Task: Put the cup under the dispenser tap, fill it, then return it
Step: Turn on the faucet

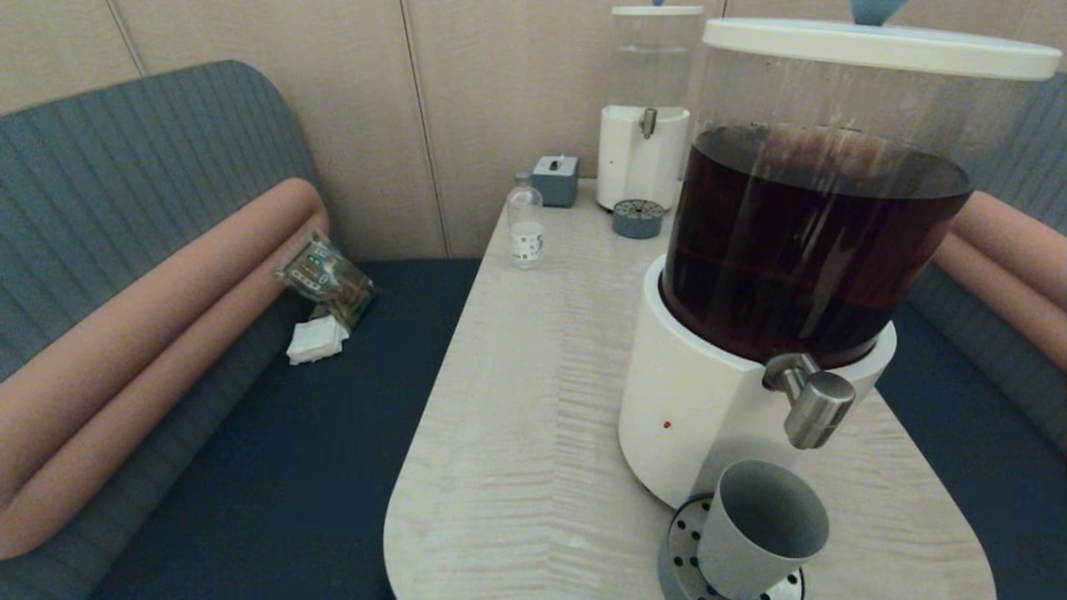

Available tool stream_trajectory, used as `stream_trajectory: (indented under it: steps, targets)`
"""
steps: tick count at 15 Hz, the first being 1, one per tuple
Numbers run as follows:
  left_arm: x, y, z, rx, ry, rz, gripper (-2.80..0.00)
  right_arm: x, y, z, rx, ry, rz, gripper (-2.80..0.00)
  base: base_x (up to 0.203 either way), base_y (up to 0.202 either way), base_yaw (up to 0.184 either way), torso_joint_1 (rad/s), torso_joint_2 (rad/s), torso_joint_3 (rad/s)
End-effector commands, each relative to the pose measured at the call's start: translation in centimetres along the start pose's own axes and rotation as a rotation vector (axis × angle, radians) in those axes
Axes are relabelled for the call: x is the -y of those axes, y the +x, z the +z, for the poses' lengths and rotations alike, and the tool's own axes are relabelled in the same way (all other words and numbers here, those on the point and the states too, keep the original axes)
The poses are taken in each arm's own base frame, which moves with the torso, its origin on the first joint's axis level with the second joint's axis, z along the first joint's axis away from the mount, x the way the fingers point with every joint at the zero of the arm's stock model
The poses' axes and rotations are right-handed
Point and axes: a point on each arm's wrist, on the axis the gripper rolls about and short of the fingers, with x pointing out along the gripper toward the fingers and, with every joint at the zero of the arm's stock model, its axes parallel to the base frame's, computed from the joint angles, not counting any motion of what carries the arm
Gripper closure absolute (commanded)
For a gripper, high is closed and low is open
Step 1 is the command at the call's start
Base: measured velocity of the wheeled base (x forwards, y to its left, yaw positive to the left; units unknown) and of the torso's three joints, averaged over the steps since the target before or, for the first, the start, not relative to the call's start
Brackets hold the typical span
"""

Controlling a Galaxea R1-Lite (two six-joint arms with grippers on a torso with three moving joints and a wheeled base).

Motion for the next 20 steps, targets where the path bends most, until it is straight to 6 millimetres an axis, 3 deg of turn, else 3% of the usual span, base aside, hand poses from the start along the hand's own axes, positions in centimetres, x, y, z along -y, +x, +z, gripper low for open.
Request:
stream_trajectory:
  steps: [1,8,17,20]
  targets:
    - [0.0,0.0,0.0,-0.001,0.000,0.000,0.00,0.3,2.3,0.5,-0.067,0.014,0.045,0.00,0.000,0.000,0.000,0.000,0.00,0.000]
    - [0.0,0.0,0.0,0.000,0.000,0.000,0.00,0.5,4.9,0.7,-0.072,-0.051,0.165,0.00,0.000,0.000,0.000,0.000,0.00,0.000]
    - [0.0,0.0,0.0,0.000,0.000,0.000,0.00,0.9,6.4,-0.6,-0.132,-0.327,0.114,0.00,0.000,0.000,0.000,0.000,0.00,0.000]
    - [0.0,0.0,0.0,0.000,0.000,0.000,0.00,0.8,7.1,-0.3,-0.152,-0.300,0.069,0.00,0.000,0.000,0.000,0.000,0.00,0.000]
